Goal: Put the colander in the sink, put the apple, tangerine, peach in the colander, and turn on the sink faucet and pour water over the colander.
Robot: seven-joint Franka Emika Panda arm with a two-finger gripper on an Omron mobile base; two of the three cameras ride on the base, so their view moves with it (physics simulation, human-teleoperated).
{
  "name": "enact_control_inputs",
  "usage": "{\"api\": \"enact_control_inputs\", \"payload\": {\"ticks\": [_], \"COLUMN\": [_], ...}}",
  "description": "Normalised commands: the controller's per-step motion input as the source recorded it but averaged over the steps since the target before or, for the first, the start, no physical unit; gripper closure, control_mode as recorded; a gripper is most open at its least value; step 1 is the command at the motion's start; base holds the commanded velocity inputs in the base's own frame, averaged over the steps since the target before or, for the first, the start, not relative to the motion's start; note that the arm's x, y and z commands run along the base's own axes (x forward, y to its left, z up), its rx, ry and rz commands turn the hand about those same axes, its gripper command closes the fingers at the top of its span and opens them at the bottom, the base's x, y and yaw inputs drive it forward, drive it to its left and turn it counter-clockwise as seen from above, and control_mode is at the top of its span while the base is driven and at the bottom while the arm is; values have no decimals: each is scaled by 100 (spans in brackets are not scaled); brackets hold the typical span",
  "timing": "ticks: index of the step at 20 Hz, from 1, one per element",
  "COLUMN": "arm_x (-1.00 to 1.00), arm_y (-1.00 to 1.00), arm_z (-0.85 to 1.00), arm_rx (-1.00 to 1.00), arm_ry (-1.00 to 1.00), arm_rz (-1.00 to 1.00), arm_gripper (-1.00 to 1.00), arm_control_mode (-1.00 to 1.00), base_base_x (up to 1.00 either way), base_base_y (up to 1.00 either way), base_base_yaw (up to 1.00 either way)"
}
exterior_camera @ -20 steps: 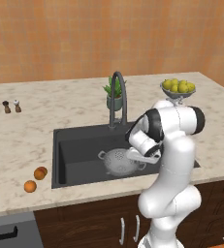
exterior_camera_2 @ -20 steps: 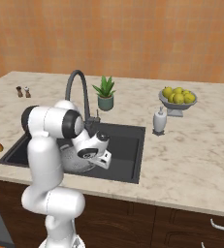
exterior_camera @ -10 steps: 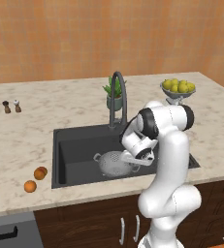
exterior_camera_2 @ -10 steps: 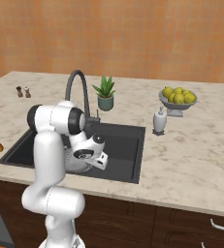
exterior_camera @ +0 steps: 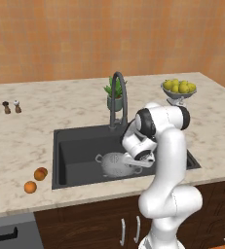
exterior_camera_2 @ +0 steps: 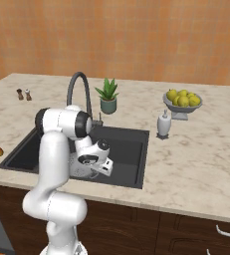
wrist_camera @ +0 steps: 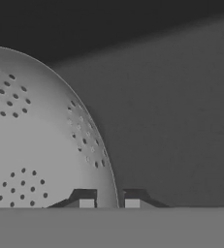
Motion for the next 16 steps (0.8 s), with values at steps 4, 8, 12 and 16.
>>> {"api": "enact_control_inputs", "payload": {"ticks": [4, 8, 12, 16], "arm_x": [2, 0, 0, 3], "arm_y": [0, 0, 0, 0], "arm_z": [-4, 0, 0, 25], "arm_rx": [0, 0, 0, 0], "arm_ry": [0, 0, 0, -2], "arm_rz": [0, 0, 0, 0], "arm_gripper": [100, -100, -100, -100], "arm_control_mode": [-100, -100, -100, -100], "base_base_x": [0, 0, 0, 0], "base_base_y": [0, 0, 0, 0], "base_base_yaw": [0, 0, 0, 0]}}
